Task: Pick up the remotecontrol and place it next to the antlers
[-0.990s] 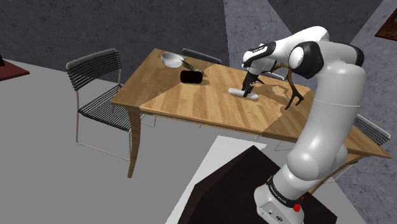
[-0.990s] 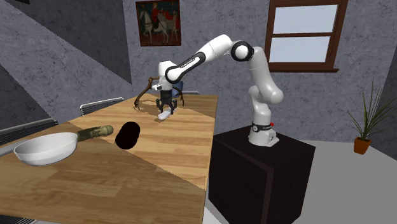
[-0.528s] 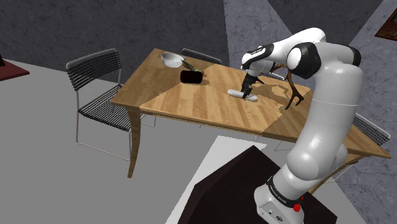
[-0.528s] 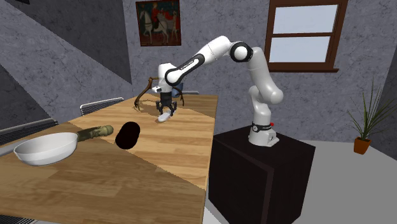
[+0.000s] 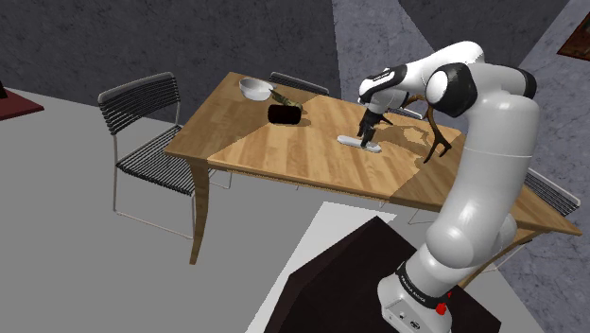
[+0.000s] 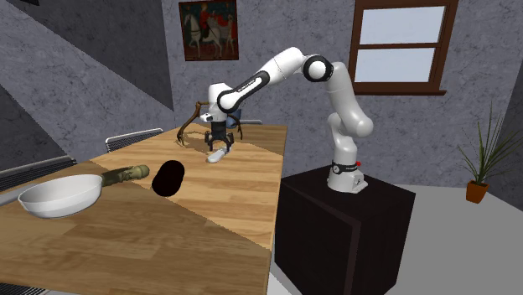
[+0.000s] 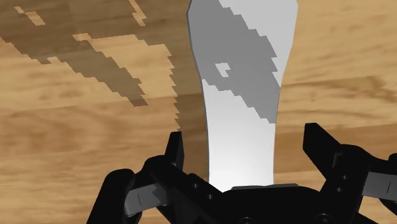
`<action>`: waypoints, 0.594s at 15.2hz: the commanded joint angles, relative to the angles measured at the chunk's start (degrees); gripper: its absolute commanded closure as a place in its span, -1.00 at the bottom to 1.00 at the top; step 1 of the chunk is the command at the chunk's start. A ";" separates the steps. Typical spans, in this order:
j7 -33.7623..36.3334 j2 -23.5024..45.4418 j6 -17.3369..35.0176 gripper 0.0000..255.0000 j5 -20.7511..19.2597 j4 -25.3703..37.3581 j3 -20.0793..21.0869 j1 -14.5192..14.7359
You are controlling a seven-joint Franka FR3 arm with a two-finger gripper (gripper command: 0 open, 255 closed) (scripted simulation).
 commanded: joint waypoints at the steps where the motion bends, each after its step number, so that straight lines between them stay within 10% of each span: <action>1: 0.33 -0.96 -1.53 -1.00 -0.53 0.65 -0.26 0.19; 9: 1.17 -3.29 -5.95 -1.00 -1.85 2.96 -0.86 0.62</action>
